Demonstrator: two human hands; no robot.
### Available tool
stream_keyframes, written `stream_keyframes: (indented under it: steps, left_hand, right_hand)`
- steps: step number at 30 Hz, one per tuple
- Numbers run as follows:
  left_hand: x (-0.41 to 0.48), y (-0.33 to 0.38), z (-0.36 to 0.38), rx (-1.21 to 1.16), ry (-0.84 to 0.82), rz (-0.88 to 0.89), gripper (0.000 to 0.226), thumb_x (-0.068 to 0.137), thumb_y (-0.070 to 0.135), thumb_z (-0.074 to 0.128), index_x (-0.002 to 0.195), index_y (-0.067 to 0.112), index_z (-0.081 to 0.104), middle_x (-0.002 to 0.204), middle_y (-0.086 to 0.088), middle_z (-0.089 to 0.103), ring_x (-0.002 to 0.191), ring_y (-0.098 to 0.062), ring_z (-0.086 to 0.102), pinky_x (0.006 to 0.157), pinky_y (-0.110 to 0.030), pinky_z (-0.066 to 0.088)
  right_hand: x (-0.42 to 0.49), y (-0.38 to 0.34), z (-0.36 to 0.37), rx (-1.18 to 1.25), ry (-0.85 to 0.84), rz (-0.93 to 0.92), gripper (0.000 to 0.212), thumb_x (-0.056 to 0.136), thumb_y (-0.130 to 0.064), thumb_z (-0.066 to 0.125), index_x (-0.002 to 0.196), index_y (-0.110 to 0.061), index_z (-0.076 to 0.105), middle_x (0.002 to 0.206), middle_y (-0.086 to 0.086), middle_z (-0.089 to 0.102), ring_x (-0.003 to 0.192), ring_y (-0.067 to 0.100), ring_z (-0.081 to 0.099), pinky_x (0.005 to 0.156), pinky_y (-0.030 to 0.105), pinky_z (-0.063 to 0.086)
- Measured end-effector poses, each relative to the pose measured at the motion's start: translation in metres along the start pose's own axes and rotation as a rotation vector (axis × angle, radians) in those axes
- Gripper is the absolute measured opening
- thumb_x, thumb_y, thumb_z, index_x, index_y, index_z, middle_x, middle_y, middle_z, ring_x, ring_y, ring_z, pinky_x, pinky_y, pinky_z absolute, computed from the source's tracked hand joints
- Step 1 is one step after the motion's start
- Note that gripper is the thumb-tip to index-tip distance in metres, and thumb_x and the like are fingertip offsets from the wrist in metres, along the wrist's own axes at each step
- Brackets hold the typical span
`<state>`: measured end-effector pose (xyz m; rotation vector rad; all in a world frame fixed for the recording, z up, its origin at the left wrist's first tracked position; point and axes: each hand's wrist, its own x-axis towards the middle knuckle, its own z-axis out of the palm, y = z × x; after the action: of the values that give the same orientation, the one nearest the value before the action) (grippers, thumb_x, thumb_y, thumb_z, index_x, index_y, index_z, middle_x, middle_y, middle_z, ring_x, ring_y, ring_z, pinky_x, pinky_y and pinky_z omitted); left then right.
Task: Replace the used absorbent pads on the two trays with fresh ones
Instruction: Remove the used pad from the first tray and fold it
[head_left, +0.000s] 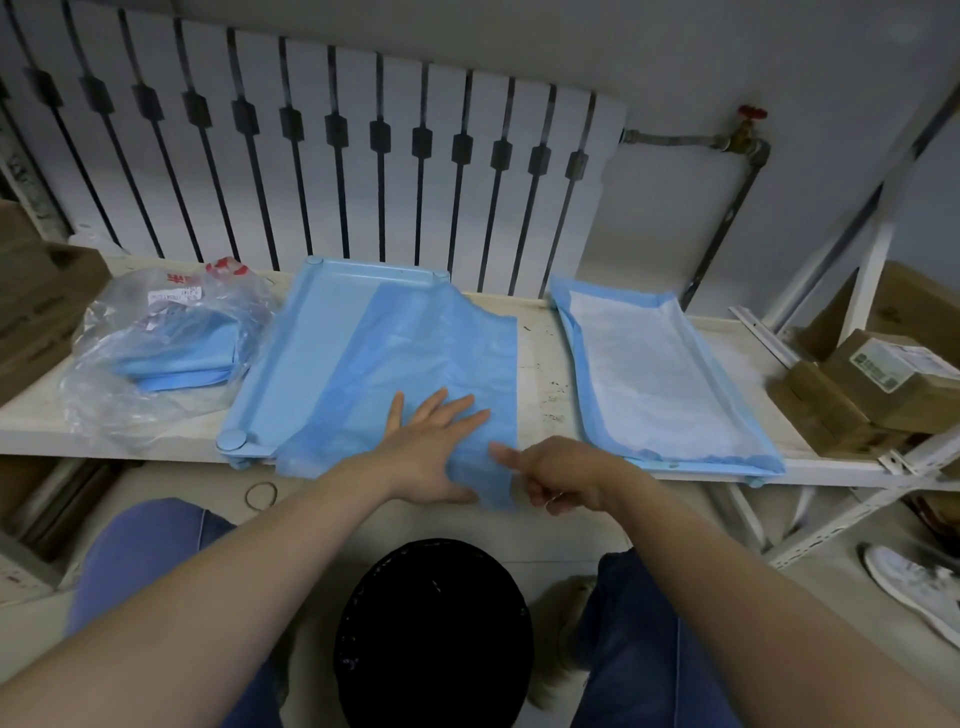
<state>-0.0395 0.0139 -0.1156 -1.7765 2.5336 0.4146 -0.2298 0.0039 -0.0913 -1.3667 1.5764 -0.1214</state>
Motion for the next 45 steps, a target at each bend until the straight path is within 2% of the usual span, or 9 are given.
stream_keyframes:
  steps: [4, 13, 20, 24, 29, 32, 35, 40, 45]
  left_hand:
    - [0.008, 0.007, 0.024, 0.082, -0.014, 0.038, 0.098, 0.073, 0.058, 0.069, 0.149, 0.045, 0.008, 0.160, 0.011, -0.008, 0.147, -0.016, -0.014, 0.110, -0.056, -0.017]
    - [0.006, -0.004, 0.032, -0.019, 0.221, 0.018, 0.056, 0.085, 0.030, 0.061, 0.136, 0.045, 0.043, 0.155, 0.015, 0.022, 0.146, -0.010, 0.008, 0.117, -0.048, -0.008]
    - [0.006, 0.001, 0.030, -0.048, 0.252, 0.027, 0.064, 0.087, 0.016, 0.054, 0.142, 0.043, 0.036, 0.153, 0.016, 0.026, 0.146, -0.011, 0.011, 0.116, -0.048, -0.008]
    - [0.009, 0.005, 0.021, -0.147, 0.376, 0.055, 0.058, 0.085, 0.008, 0.050, 0.133, 0.040, 0.049, 0.140, 0.017, 0.047, 0.141, -0.007, 0.028, 0.118, -0.040, -0.004]
    - [0.008, -0.003, 0.000, -0.301, 0.596, 0.041, 0.028, 0.087, 0.013, 0.042, 0.104, 0.019, 0.064, 0.097, 0.003, 0.066, 0.098, -0.015, 0.060, 0.119, -0.033, 0.010]
    - [0.004, -0.013, -0.014, -0.464, 0.631, -0.045, 0.025, 0.096, 0.026, 0.037, 0.083, 0.016, 0.057, 0.076, -0.007, 0.062, 0.080, -0.023, 0.056, 0.101, -0.035, 0.037]
    - [-0.001, -0.025, -0.028, -0.648, 0.728, -0.133, 0.036, 0.098, 0.035, 0.041, 0.064, 0.024, 0.036, 0.058, -0.001, 0.049, 0.061, -0.026, 0.053, 0.061, -0.037, 0.041]
    - [0.012, -0.058, -0.047, -0.913, 0.858, -0.258, 0.043, 0.099, 0.037, 0.042, 0.074, 0.003, 0.047, 0.068, -0.018, 0.057, 0.064, -0.021, 0.050, 0.062, -0.041, 0.043]
    - [0.045, -0.083, -0.083, -0.900, 0.907, -0.291, 0.038, 0.095, 0.011, 0.044, 0.062, 0.028, 0.036, 0.057, 0.009, 0.042, 0.055, -0.009, 0.038, 0.056, -0.029, 0.033]
  right_hand:
    - [0.019, 0.014, -0.011, 0.345, 0.255, 0.078, 0.036, 0.095, -0.041, 0.049, 0.086, -0.006, 0.051, 0.066, 0.009, 0.055, 0.051, 0.018, 0.047, 0.055, 0.031, 0.046]
    - [0.024, 0.016, 0.024, 0.654, -0.100, 0.110, 0.005, 0.092, -0.004, 0.059, 0.095, -0.008, 0.057, 0.084, 0.011, 0.062, 0.067, 0.020, 0.061, 0.062, 0.032, 0.059]
    - [0.020, -0.001, 0.012, 0.314, 0.045, 0.113, 0.028, 0.094, -0.030, 0.057, 0.076, -0.009, 0.051, 0.058, 0.005, 0.053, 0.040, 0.008, 0.041, 0.037, 0.015, 0.038]
    - [0.026, 0.002, 0.000, 0.288, 0.221, 0.033, 0.008, 0.097, -0.013, 0.045, 0.101, -0.007, 0.049, 0.091, 0.016, 0.062, 0.060, 0.020, 0.056, 0.050, 0.026, 0.051]
    - [0.057, -0.003, 0.000, -0.138, 0.349, -0.329, 0.052, 0.080, -0.022, 0.062, 0.129, -0.025, 0.045, 0.113, 0.009, 0.056, 0.102, 0.029, 0.058, 0.087, 0.041, 0.053]
    - [0.099, -0.007, -0.001, -0.253, 0.430, -0.398, 0.031, 0.069, -0.030, 0.064, 0.097, -0.033, 0.052, 0.124, 0.019, 0.056, 0.099, 0.017, 0.048, 0.079, 0.027, 0.042]
    - [0.095, -0.033, -0.004, -0.254, 0.454, -0.449, 0.051, 0.072, -0.001, 0.072, 0.117, -0.021, 0.059, 0.141, 0.015, 0.038, 0.122, 0.024, 0.044, 0.090, 0.026, 0.039]
    - [0.108, -0.064, -0.008, 0.086, 0.322, -0.337, 0.015, 0.093, -0.019, 0.055, 0.098, -0.007, 0.062, 0.105, 0.015, 0.061, 0.090, 0.027, 0.061, 0.071, 0.037, 0.058]
    - [0.115, -0.110, -0.046, -0.028, 0.641, -0.479, 0.026, 0.099, -0.019, 0.040, 0.083, -0.006, 0.057, 0.077, 0.005, 0.055, 0.078, 0.024, 0.053, 0.062, 0.026, 0.042]
